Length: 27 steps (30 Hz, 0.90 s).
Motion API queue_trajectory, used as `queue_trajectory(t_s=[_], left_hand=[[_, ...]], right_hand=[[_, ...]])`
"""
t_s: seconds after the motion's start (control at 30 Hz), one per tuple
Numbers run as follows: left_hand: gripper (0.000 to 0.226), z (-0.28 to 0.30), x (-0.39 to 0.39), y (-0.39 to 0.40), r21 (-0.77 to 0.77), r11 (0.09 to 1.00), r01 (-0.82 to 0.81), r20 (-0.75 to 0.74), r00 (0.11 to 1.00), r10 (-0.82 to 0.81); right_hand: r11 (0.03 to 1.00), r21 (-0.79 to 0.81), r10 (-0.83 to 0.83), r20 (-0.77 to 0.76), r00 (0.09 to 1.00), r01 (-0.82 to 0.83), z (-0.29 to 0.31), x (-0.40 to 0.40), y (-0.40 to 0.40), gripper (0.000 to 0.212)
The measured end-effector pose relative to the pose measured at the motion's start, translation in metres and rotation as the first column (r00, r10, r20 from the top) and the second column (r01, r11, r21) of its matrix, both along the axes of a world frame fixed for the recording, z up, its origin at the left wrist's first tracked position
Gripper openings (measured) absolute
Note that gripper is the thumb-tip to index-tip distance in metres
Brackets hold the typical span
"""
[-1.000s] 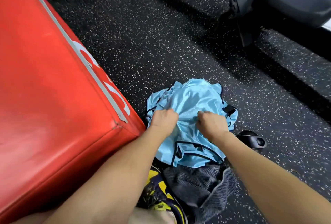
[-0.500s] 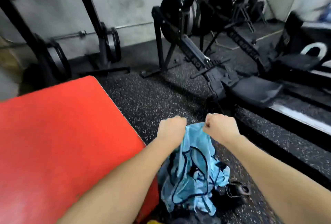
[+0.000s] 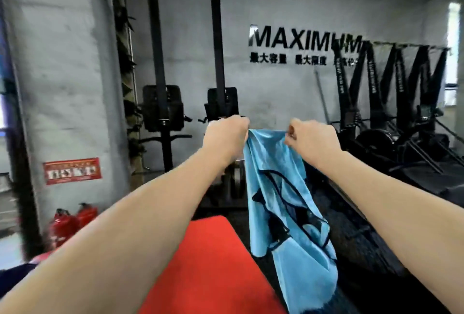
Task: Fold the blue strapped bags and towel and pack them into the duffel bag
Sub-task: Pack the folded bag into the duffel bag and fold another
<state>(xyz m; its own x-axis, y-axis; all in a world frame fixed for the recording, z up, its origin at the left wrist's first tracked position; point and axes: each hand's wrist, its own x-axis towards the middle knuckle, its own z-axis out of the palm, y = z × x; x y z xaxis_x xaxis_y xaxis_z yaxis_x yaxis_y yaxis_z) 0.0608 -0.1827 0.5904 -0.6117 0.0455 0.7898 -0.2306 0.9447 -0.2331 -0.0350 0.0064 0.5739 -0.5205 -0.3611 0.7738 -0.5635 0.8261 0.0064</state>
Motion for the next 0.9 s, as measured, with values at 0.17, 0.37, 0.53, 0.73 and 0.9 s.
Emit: queue_trajectory(t_s=[0.17, 0.37, 0.53, 0.73, 0.9], left_hand=[[0.014, 0.027, 0.068, -0.057, -0.046, 0.991, -0.127, -0.008, 0.992, 0.127], [0.018, -0.024, 0.119, -0.116, -0.047, 0.978, -0.203, 0.124, 0.97, 0.208], [0.018, -0.12, 0.141, -0.157, -0.038, 0.971, -0.236, 0.3, 0.924, 0.236], [0.019, -0.252, 0.162, -0.184, 0.066, 0.955, -0.289, 0.579, 0.791, 0.199], [0.033, -0.333, 0.173, -0.187, 0.302, 0.895, -0.328, 0.624, 0.778, 0.075]], right_hand=[[0.995, 0.032, 0.098, -0.055, 0.994, -0.097, 0.027, 0.046, -0.07, 0.026], [0.981, 0.138, 0.141, -0.006, 0.99, -0.138, -0.028, 0.074, -0.143, 0.018], [0.956, 0.201, 0.192, 0.127, 0.973, -0.215, -0.12, 0.091, -0.194, 0.018], [0.896, 0.303, 0.188, 0.402, 0.896, -0.324, -0.243, 0.118, -0.213, 0.026], [0.852, 0.325, 0.176, 0.56, 0.81, -0.41, -0.324, 0.132, -0.213, 0.029]])
